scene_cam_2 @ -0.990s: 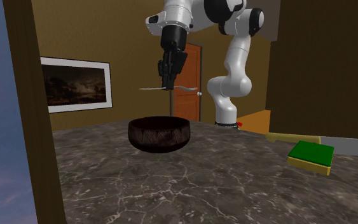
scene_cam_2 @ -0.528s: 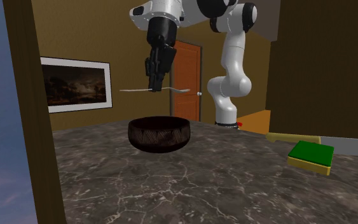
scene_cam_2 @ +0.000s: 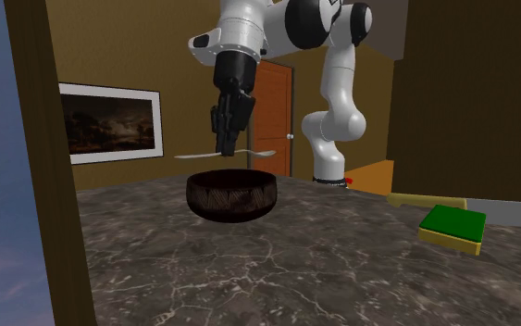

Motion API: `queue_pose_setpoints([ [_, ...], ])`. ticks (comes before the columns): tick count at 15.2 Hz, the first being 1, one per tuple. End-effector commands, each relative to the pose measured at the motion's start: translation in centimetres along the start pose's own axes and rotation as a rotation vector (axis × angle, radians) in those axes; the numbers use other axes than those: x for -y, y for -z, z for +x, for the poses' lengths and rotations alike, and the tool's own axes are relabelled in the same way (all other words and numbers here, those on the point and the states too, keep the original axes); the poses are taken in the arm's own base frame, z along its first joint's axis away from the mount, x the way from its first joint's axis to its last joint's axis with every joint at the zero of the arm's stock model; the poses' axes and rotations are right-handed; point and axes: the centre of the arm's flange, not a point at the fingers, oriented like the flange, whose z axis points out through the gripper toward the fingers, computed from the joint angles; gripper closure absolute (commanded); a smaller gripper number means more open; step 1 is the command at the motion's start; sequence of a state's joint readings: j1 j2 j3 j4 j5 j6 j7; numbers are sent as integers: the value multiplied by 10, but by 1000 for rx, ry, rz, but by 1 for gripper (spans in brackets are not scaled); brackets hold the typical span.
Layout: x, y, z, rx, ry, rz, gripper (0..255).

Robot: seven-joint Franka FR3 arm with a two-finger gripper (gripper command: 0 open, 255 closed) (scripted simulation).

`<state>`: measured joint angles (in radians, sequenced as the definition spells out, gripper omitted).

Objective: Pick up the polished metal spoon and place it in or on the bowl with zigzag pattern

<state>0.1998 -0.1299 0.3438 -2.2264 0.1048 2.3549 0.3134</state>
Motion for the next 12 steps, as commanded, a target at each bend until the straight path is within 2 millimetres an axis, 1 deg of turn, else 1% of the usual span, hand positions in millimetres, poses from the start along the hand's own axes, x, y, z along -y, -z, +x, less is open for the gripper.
queue_pose_setpoints([
  [1, 0, -10, -2, -1, 0, 0, 255],
  [4, -2, -26, -6, -1, 0, 0, 255],
  [5, -3, -35, -8, -1, 0, 0, 255],
  [12, -3, -35, -8, -1, 0, 0, 255],
])
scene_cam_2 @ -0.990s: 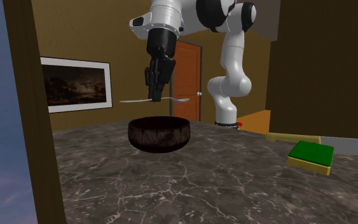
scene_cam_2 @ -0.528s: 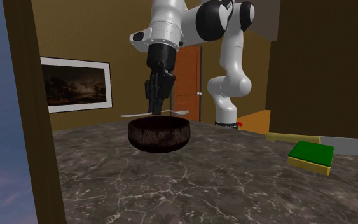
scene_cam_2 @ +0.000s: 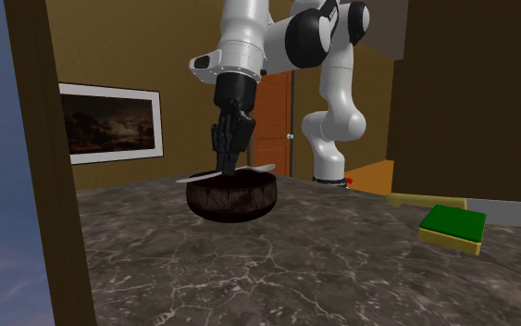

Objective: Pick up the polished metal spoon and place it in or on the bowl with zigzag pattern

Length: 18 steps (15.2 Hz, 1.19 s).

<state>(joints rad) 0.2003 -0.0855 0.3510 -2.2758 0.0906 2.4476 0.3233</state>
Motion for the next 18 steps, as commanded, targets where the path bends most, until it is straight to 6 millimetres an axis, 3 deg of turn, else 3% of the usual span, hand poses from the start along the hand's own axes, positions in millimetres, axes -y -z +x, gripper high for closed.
queue_pose_setpoints([
  [1, 0, 0, 0, 0, 0, 0, 255],
  [2, 0, 0, 0, 0, 0, 0, 0],
  [7, 0, 0, 0, 0, 0, 0, 0],
  [11, 0, 50, 0, 0, 0, 0, 0],
  [18, 0, 50, 0, 0, 0, 0, 0],
])
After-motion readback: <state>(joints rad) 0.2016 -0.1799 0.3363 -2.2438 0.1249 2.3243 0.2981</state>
